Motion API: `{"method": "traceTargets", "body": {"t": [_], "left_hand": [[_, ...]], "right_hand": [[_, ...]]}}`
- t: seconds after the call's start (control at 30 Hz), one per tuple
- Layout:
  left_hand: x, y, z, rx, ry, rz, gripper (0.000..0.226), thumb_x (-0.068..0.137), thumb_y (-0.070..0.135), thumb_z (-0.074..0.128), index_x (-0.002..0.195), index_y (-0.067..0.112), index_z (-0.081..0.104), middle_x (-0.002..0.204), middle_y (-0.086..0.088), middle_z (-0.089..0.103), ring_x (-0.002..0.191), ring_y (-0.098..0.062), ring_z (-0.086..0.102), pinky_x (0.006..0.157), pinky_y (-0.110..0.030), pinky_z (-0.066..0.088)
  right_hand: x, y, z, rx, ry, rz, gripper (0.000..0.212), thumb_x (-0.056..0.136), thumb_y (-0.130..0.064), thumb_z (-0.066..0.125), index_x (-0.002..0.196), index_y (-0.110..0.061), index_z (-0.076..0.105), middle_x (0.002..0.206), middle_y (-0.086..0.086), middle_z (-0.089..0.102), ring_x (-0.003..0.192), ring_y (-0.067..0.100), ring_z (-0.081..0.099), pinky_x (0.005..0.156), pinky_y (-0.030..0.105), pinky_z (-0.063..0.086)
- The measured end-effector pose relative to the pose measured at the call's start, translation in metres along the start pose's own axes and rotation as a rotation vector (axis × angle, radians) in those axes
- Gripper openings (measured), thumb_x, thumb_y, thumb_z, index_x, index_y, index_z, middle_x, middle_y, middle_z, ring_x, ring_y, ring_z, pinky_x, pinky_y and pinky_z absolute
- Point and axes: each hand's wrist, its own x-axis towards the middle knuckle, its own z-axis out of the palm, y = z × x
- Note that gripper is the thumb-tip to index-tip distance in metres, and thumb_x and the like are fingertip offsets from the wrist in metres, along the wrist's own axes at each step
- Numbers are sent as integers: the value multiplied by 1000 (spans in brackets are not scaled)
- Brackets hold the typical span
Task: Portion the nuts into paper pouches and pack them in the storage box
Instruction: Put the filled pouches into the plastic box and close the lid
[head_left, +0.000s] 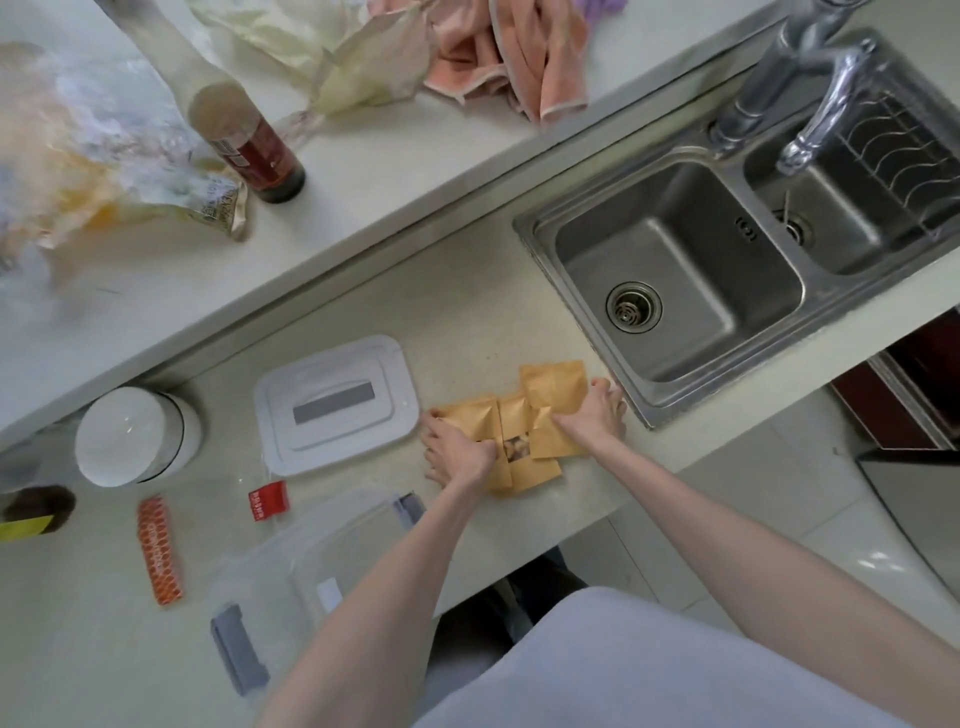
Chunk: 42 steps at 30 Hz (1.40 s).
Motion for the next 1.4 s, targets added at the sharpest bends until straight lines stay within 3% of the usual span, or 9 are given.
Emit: {"method": "traceTargets", "body": {"t": [0.2, 0.33, 0.57, 0.7, 0.83, 0.9, 1.07, 1.27, 1.4], "left_hand": [[3, -5, -6, -159, -17, 28, 101, 65, 14, 89, 139, 15, 21, 133, -16, 51, 120, -34, 54, 101, -47, 47], [-1, -4, -14, -135, -46, 140, 57, 69, 20, 84, 116, 10, 54, 113, -10, 65, 106, -28, 62, 91, -42, 53], [-24, -17, -74, -536, -119, 463, 53, 71, 28, 85, 113, 21, 53, 99, 12, 63, 88, 2, 60, 65, -11, 45], [-32, -50, -135, -675, -67, 476, 52, 74, 31, 84, 116, 21, 53, 105, 7, 65, 95, -8, 63, 79, -24, 52], [-36, -101, -196, -763, -54, 405, 42, 87, 21, 70, 124, 11, 51, 116, -10, 67, 106, -26, 64, 91, -40, 53], [-38, -133, -218, -758, -53, 398, 39, 91, 14, 64, 126, 8, 50, 119, -15, 66, 107, -26, 65, 95, -43, 52], [-46, -205, -240, -707, -34, 390, 27, 93, 6, 62, 118, 9, 52, 90, 2, 67, 62, 8, 66, 51, -9, 47], [-44, -251, -224, -687, -62, 352, 35, 95, 11, 61, 125, 24, 48, 108, 3, 65, 80, 3, 65, 64, -11, 51], [-38, -253, -216, -632, -94, 295, 49, 97, 15, 57, 141, 24, 36, 128, -6, 54, 116, -22, 55, 103, -41, 47]], "right_hand": [[0, -3, -5, 134, -17, 40, 83, 71, -24, 82, 136, -4, 34, 141, 17, 36, 129, 32, 40, 100, 36, 40], [-7, -1, -15, 196, 57, 4, 67, 70, -15, 80, 127, -8, 45, 127, 10, 55, 115, 27, 54, 86, 30, 43], [-47, 5, -30, 369, 61, -95, 47, 78, -9, 73, 121, -11, 55, 117, 12, 64, 94, 21, 55, 80, 29, 45], [-93, -19, -24, 502, 108, -170, 37, 83, -7, 63, 119, -10, 56, 118, 13, 63, 103, 27, 58, 88, 40, 50], [-151, -60, -7, 574, 56, -324, 19, 88, -14, 60, 106, -18, 55, 109, 8, 62, 90, 22, 57, 59, 33, 53], [-179, -73, 10, 565, -19, -406, 18, 90, -15, 58, 106, -21, 52, 105, 5, 60, 89, 22, 56, 63, 39, 55], [-231, -79, 71, 450, -194, -582, 27, 89, -5, 51, 109, -23, 51, 108, 3, 63, 94, 16, 59, 74, 28, 47], [-259, -64, 122, 359, -248, -523, 32, 90, -3, 44, 117, -18, 50, 103, -2, 57, 96, 17, 57, 72, 28, 47], [-266, -56, 132, 317, -235, -476, 25, 92, -5, 39, 112, -18, 47, 99, -1, 54, 87, 7, 52, 64, 22, 39]]}}
